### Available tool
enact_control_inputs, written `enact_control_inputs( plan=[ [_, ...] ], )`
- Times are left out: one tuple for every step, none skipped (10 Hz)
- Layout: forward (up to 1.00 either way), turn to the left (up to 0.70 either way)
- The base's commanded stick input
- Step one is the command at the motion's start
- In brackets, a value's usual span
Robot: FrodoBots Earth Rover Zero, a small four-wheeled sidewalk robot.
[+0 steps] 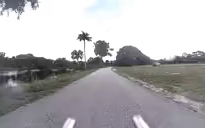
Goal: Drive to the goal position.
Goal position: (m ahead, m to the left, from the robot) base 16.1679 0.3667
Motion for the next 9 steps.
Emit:
enact_control_inputs(
  plan=[
    [0.85, -0.32],
    [0.85, -0.29],
    [0.85, 0.00],
    [0.85, 0.00],
    [0.85, 0.00],
    [0.85, 0.00],
    [0.85, 0.00],
    [0.85, 0.00],
    [0.85, 0.00]
  ],
)
